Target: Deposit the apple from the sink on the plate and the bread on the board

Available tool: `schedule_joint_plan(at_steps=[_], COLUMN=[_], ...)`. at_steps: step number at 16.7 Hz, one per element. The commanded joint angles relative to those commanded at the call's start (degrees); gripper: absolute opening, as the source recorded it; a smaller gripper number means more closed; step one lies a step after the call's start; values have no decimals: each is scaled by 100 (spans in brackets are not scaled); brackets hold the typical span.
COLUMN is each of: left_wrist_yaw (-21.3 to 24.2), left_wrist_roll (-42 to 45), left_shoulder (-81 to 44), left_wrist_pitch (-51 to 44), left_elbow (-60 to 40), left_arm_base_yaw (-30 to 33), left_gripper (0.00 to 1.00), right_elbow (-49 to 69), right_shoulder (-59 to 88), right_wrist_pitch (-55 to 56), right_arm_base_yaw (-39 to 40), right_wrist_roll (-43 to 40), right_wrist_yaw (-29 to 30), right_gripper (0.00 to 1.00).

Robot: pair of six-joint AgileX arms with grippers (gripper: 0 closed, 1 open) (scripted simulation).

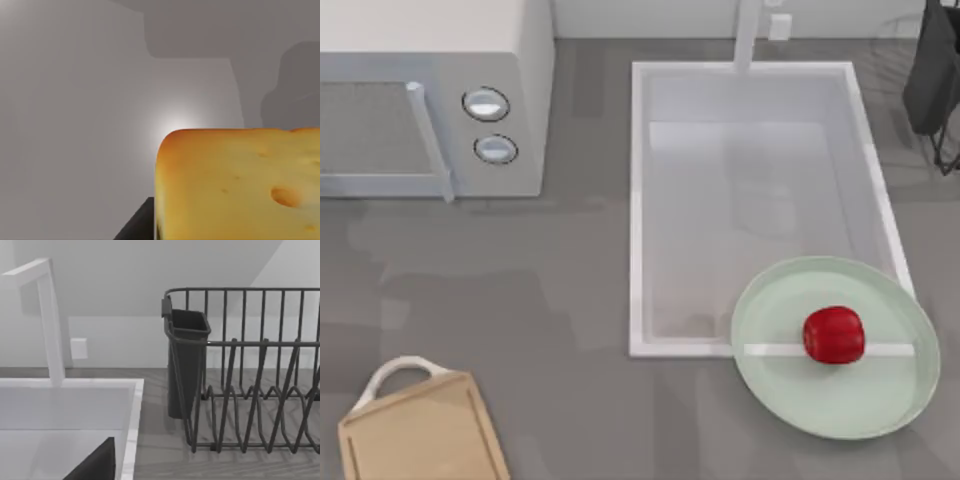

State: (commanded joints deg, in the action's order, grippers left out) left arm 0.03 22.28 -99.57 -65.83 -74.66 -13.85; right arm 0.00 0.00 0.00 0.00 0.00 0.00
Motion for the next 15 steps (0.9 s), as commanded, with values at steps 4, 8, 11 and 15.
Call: schedule_joint_plan(at_steps=[4,8,11,15], left_wrist_yaw=[1,12,34,70], left_wrist_roll=[-1756,-4287,-6420,-9238], left_shoulder=[109,393,676,1090], left_wrist_pitch=[-43,-25,16,98], left_elbow=[197,659,1114,1727], left_arm_base_yaw=[473,1134,1683,2417], left_gripper=[0,0,0,0], right_elbow=[0,0,0,0], right_shoulder=[0,0,0,0], right_wrist_pitch=[0,0,0,0], right_arm_base_yaw=[0,0,0,0], right_wrist_roll=[0,0,0,0], right_wrist_yaw=[0,0,0,0], right_gripper=[100,100,100,100])
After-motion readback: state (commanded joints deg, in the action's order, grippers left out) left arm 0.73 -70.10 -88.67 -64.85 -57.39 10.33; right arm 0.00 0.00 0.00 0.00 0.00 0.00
